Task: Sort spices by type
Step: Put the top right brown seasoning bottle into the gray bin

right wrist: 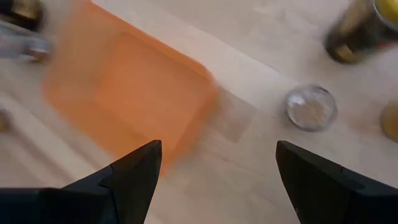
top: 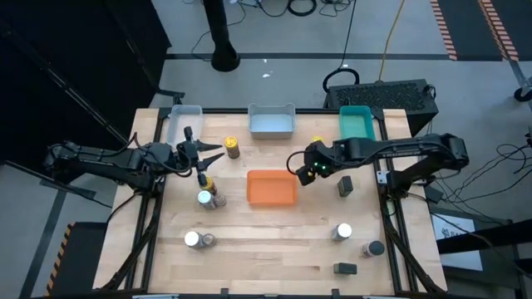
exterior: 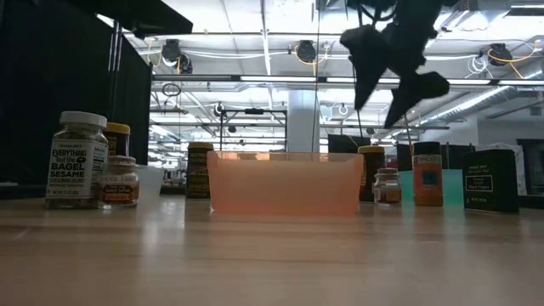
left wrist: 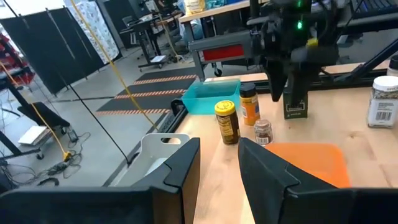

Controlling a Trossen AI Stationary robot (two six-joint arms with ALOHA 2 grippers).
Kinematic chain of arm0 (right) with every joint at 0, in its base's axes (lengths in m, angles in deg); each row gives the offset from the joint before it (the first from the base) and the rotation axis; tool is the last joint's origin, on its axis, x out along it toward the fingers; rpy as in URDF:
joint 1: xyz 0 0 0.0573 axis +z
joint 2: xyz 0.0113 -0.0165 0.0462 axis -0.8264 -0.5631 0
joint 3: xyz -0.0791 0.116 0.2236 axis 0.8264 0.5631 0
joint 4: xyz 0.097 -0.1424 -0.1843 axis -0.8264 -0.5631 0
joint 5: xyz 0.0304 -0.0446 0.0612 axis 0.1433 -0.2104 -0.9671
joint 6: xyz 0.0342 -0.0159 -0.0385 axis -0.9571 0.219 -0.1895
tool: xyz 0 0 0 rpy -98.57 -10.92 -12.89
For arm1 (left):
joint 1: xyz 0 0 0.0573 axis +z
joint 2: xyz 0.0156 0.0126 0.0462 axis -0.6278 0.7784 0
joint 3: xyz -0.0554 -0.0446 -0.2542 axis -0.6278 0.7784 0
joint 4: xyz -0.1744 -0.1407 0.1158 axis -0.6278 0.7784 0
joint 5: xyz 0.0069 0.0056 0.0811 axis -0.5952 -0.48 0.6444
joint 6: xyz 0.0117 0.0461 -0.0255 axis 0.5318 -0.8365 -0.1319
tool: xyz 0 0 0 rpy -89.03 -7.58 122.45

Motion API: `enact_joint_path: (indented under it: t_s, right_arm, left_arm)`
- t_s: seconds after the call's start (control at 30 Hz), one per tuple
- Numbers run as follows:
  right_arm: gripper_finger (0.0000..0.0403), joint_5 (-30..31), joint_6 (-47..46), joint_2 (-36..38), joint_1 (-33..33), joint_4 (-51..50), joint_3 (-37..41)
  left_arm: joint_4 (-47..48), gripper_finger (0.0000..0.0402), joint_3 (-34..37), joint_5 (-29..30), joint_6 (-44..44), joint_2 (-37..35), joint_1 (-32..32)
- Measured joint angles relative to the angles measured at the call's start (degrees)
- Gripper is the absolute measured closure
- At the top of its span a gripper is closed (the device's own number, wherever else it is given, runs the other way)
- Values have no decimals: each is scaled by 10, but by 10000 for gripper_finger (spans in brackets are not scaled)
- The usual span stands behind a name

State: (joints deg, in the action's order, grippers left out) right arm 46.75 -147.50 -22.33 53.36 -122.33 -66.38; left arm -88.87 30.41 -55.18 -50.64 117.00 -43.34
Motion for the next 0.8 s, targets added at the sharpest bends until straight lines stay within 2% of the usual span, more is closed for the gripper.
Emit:
enact_joint_path:
  t_s: [0.17, 0.27, 0.47, 0.8]
  right_arm:
    - [105, -5, 55, -25, 1, -57, -83]
    - [105, 1, 86, -68, 2, -135, -142]
    - [105, 23, 52, -143, -24, -295, -183]
    - [105, 24, 70, -177, -48, -245, -183]
  left_arm:
    - [-1, 286, 0, 0, -15, 0, 0]
    - [-1, 286, 0, 0, -17, 0, 0]
    - [-2, 286, 0, 0, -29, 0, 0]
    - [-2, 286, 0, 0, -29, 0, 0]
